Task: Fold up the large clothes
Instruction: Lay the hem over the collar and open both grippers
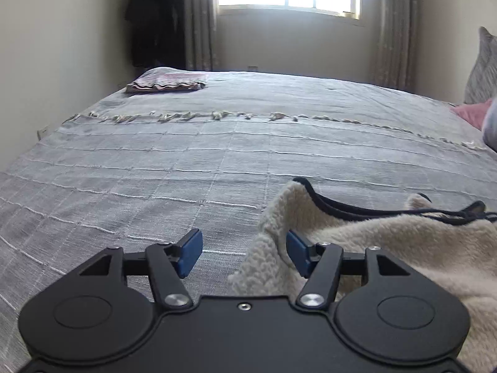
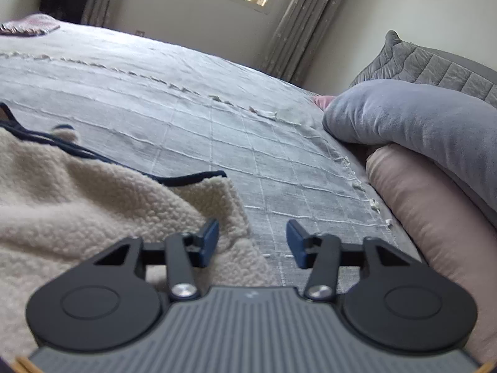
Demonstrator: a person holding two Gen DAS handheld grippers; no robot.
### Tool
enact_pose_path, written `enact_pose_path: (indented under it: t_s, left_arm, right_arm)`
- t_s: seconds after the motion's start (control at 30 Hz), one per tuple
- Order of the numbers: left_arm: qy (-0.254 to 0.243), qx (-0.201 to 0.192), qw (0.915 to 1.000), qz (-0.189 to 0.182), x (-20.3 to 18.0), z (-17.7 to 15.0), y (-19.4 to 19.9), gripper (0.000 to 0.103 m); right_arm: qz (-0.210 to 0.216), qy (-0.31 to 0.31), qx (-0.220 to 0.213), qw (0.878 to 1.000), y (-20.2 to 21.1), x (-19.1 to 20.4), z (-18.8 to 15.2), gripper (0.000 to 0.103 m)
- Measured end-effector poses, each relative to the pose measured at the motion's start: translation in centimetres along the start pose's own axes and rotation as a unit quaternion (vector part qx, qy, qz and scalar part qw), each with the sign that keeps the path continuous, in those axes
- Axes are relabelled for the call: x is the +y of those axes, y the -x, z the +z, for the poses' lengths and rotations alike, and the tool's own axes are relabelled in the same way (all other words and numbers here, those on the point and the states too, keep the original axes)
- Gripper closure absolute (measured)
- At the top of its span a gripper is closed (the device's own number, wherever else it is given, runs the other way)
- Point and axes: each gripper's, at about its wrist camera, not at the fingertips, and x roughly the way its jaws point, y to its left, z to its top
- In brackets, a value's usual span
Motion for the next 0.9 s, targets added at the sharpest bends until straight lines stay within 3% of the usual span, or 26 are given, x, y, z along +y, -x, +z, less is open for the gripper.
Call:
enact_pose_path:
  t_s: [0.13,0.23,0.33,0.4,0.47,0.5,0.57,0.6,0.67,0.73,0.8,0.87,0.9]
  left_arm:
    - [-0.021,-0.007,0.999,-0.039,-1.1,0.5,1.3,0.044]
    - [-0.016,-0.002,0.9964,-0.083,-2.8,0.7,0.5,0.044]
    - [-0.022,0.012,0.9912,-0.13,-5.0,0.5,-1.0,0.044]
    - [-0.049,0.044,0.9839,-0.166,-6.9,0.5,-2.6,0.044]
    - [-0.077,0.06,0.9821,-0.161,-8.9,0.4,-3.6,0.047]
    - [-0.085,0.056,0.9823,-0.157,-9.6,0.4,-3.6,0.065]
    - [-0.091,0.044,0.9808,-0.167,-10.4,0.4,-2.8,0.086]
    - [-0.097,0.033,0.9808,-0.165,-10.7,0.5,-2.2,0.094]
    - [-0.09,0.004,0.9804,-0.175,-10.1,0.9,-1.2,0.094]
    - [-0.048,-0.03,0.9815,-0.183,-8.8,1.6,-0.7,0.095]
    - [-0.04,-0.053,0.9842,-0.164,-8.8,1.7,-1.4,0.095]
    - [-0.076,-0.027,0.99,-0.116,-10.0,0.8,-3.7,0.095]
    - [-0.078,0.017,0.9921,-0.097,-10.2,0.3,-5.7,0.095]
  right_arm:
    - [0.09,-0.007,-0.009,0.996,2.4,0.1,1.8,0.049]
    - [0.191,-0.041,0.009,0.981,2.5,2.4,3.8,0.048]
    - [0.243,-0.062,0.039,0.967,0.8,6.2,5.0,0.044]
    - [0.237,-0.055,0.072,0.967,-1.0,8.5,4.9,0.045]
    - [0.222,-0.048,0.073,0.971,-1.8,9.8,4.3,0.056]
    - [0.219,-0.046,0.065,0.972,-1.7,10.0,4.2,0.063]
    - [0.211,-0.037,0.045,0.976,-0.6,9.9,4.2,0.093]
    - [0.206,-0.033,0.031,0.977,0.1,9.7,4.2,0.094]
    - [0.198,-0.03,-0.003,0.98,1.4,9.3,4.2,0.096]
    - [0.191,-0.036,-0.031,0.98,2.0,8.9,4.5,0.096]
    - [0.186,-0.044,-0.042,0.981,1.7,8.9,5.1,0.097]
    - [0.176,-0.033,-0.029,0.983,0.2,9.7,5.3,0.097]
    - [0.174,-0.028,-0.008,0.984,-0.9,10.2,5.1,0.096]
